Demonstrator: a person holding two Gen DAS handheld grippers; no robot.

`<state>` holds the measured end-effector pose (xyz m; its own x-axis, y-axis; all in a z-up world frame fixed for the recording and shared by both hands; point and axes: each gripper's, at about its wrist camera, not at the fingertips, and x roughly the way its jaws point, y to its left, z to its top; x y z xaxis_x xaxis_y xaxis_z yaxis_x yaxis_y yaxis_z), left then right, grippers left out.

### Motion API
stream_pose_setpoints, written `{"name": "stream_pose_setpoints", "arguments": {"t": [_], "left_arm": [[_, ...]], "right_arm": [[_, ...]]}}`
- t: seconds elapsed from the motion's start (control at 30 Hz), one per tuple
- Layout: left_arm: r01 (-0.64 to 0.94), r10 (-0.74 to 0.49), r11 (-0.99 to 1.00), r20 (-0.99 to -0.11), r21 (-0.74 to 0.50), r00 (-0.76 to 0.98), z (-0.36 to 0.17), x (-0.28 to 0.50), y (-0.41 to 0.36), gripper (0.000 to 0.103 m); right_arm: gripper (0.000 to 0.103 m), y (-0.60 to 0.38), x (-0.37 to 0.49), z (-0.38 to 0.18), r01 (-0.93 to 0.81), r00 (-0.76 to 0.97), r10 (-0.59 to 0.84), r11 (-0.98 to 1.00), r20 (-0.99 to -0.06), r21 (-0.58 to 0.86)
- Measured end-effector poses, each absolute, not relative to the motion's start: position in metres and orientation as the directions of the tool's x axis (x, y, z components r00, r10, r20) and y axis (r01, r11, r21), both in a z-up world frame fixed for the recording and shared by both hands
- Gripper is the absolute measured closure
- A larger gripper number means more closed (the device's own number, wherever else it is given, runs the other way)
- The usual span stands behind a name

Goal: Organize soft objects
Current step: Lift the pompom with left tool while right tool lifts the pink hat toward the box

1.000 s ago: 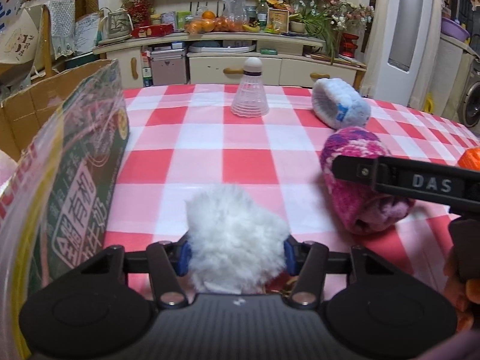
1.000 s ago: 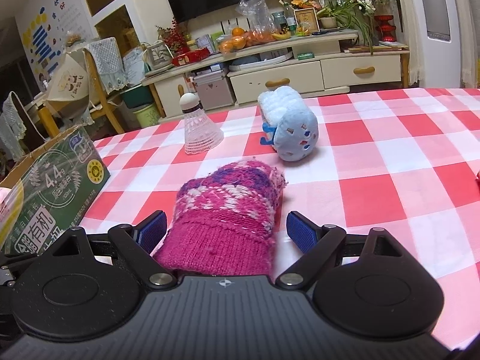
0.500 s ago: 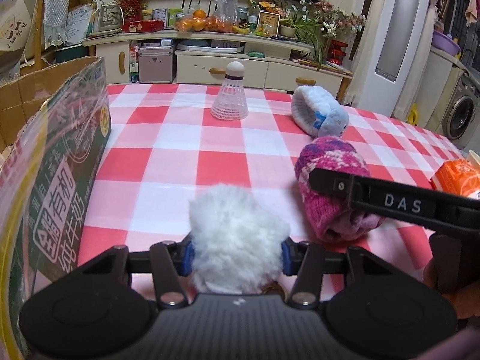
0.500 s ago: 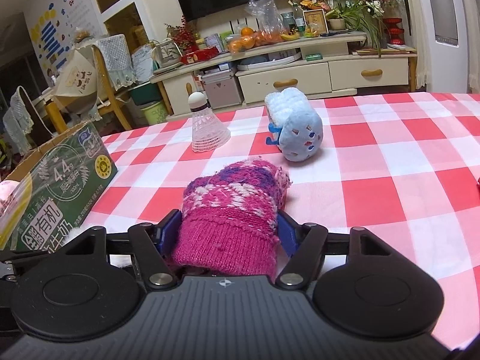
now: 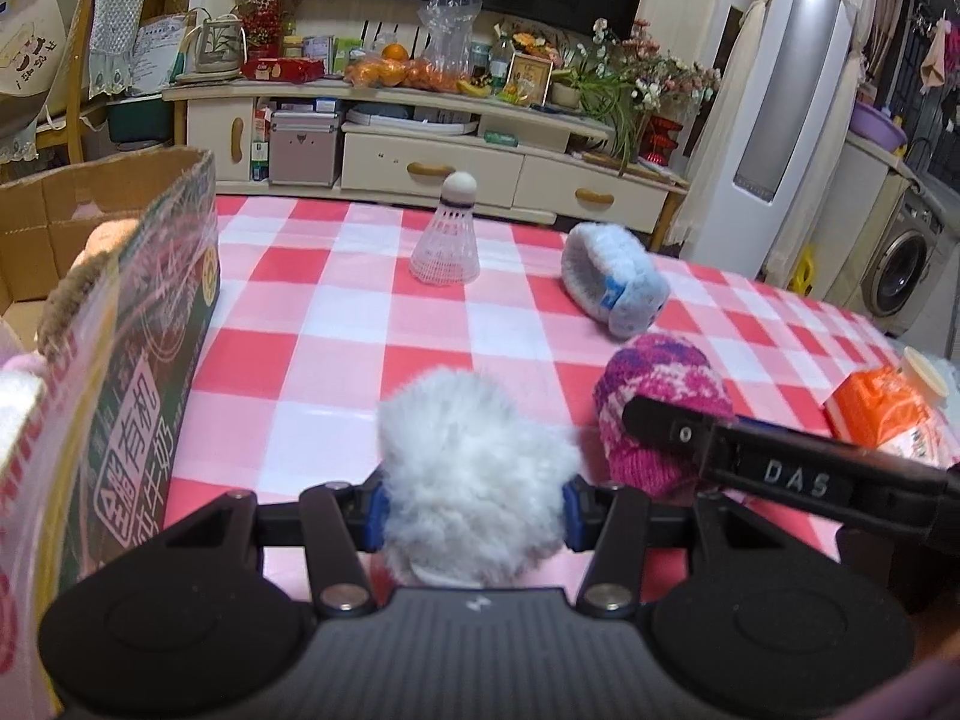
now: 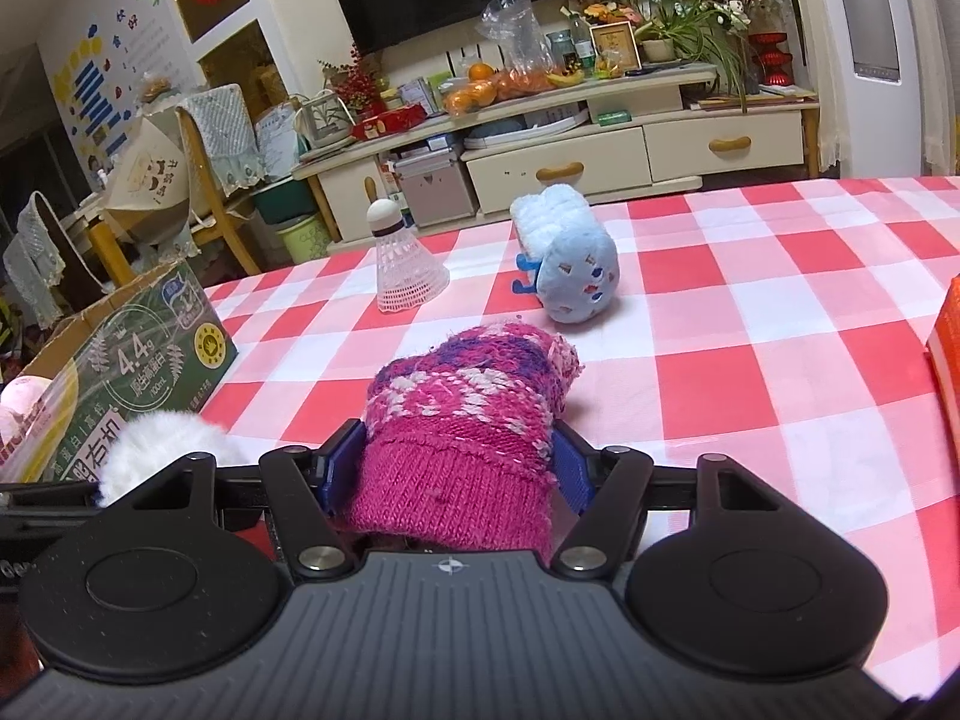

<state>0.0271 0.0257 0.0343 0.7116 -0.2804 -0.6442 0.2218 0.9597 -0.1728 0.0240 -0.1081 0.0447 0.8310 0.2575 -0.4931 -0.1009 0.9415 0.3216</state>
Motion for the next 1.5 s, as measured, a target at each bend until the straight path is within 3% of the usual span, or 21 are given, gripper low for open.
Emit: {"name": "stream_pose_setpoints", "arguments": {"t": [1.03, 1.5], "left_arm": [[0.298, -0.422, 0.901, -0.477, -0.315, 0.771, 0.097, 0.012, 0.068, 0.053], [0.223, -0.338, 0.927, -0.409, -0.302, 0.848, 0.119, 0.01, 0.113, 0.053]], "right_arm": [[0.022, -0.092, 0.007, 0.056, -0.127, 0.865, 0.228, 0.961, -0.446, 0.245], [0.022, -0.055, -0.003, 0.075, -0.211, 0.87, 0.275, 0.958, -0.409, 0.194]]}}
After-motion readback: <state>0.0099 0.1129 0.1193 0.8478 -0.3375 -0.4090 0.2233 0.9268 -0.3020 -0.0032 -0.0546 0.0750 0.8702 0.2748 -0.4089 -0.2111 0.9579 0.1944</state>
